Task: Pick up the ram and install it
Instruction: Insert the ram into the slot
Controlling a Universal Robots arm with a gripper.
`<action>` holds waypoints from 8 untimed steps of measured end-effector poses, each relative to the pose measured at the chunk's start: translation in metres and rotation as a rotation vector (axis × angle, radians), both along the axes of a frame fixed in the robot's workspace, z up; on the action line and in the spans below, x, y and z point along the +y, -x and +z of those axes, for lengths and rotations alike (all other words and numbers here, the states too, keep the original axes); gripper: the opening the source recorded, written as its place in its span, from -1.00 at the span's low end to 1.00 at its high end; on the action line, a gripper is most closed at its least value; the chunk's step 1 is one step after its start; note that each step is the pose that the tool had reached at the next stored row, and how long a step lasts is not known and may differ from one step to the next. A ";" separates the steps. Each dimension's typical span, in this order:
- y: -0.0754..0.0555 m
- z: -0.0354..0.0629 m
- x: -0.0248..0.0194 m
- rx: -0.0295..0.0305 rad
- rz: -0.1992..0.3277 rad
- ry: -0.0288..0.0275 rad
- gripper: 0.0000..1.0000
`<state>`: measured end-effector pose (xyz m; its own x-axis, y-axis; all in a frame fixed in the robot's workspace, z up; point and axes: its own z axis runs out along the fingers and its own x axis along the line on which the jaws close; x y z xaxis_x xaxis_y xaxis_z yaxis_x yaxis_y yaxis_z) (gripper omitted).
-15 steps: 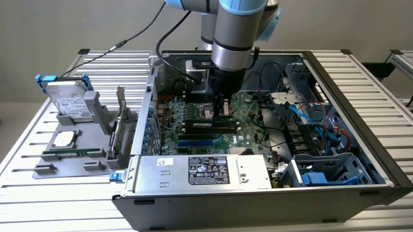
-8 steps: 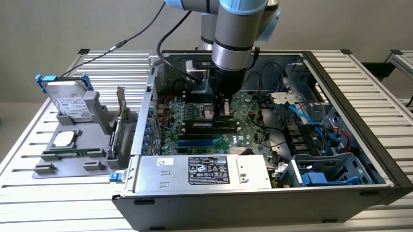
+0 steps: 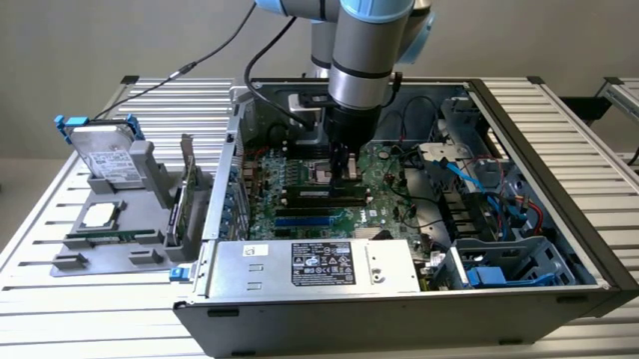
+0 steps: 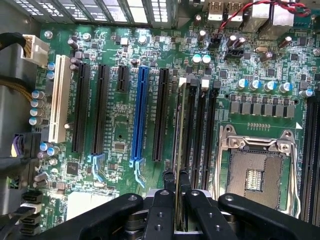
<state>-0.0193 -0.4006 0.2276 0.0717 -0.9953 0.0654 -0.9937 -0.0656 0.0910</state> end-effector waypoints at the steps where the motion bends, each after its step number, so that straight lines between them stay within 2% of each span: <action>1: 0.000 -0.0001 0.0001 -0.0002 0.001 0.0012 -0.73; 8: 0.000 -0.0027 0.0014 -0.0036 0.002 0.0066 -0.73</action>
<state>-0.0192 -0.3992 0.2249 0.0731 -0.9947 0.0722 -0.9939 -0.0667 0.0879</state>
